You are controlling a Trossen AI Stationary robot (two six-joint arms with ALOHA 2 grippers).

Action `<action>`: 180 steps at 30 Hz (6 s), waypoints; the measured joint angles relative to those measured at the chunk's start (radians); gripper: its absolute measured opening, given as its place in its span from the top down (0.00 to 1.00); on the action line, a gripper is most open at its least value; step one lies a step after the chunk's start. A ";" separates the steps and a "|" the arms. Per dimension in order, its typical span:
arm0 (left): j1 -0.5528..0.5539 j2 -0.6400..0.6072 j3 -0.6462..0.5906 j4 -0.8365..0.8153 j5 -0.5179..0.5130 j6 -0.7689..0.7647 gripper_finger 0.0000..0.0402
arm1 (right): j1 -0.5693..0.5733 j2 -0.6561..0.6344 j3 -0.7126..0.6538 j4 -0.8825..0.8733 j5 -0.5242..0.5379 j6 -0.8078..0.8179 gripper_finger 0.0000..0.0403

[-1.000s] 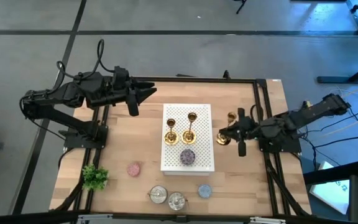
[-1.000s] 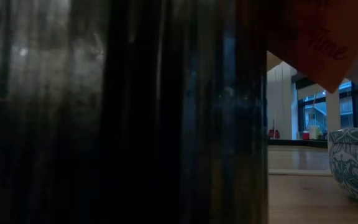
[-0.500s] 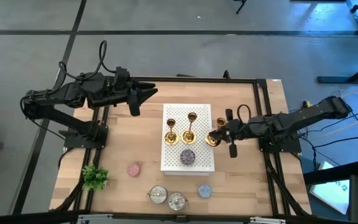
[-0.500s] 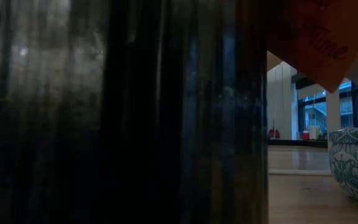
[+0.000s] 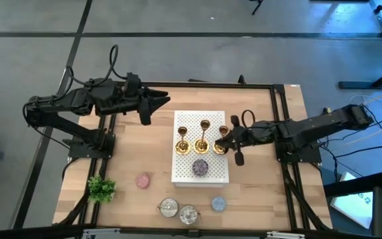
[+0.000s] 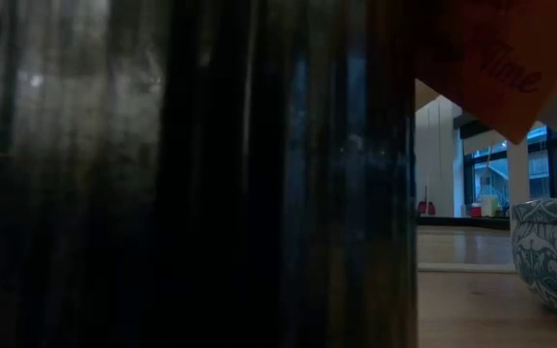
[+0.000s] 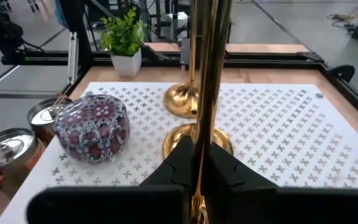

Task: Pick & Place candle stick holders
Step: Put the gold candle holder on the shelf aligned with the other gold candle holders, then put the blue patterned scented candle on the shelf aligned with the other red patterned scented candle

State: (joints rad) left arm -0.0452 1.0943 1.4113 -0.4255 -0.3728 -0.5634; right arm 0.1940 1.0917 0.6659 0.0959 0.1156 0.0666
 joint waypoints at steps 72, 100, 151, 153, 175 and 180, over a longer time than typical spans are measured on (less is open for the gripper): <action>0.000 0.000 0.000 -0.002 0.000 -0.018 0.64 | -0.032 0.058 0.001 0.018 -0.041 0.103 0.91; 0.000 0.000 0.000 -0.002 0.000 -0.026 0.64 | -0.027 0.058 0.000 0.016 0.042 0.158 0.58; -0.028 -0.016 0.001 -0.118 0.267 -0.136 0.64 | 0.049 -0.475 0.000 -0.398 -0.146 0.489 0.33; -0.054 -0.015 0.001 -0.134 0.298 -0.163 0.64 | 0.050 -0.475 0.000 -0.396 -0.253 0.525 0.33; -0.480 -0.013 0.001 -0.281 0.212 -0.245 0.64 | 0.527 -0.234 0.000 -0.069 -0.209 1.294 0.33; -0.602 0.000 0.001 -0.300 0.075 -0.266 0.64 | 0.682 -0.115 0.000 -0.069 -0.034 1.390 0.34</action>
State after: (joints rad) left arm -0.6473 1.0944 1.4120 -0.7256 -0.2978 -0.8299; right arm 0.8762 0.9767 0.6659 0.0266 0.0820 1.4571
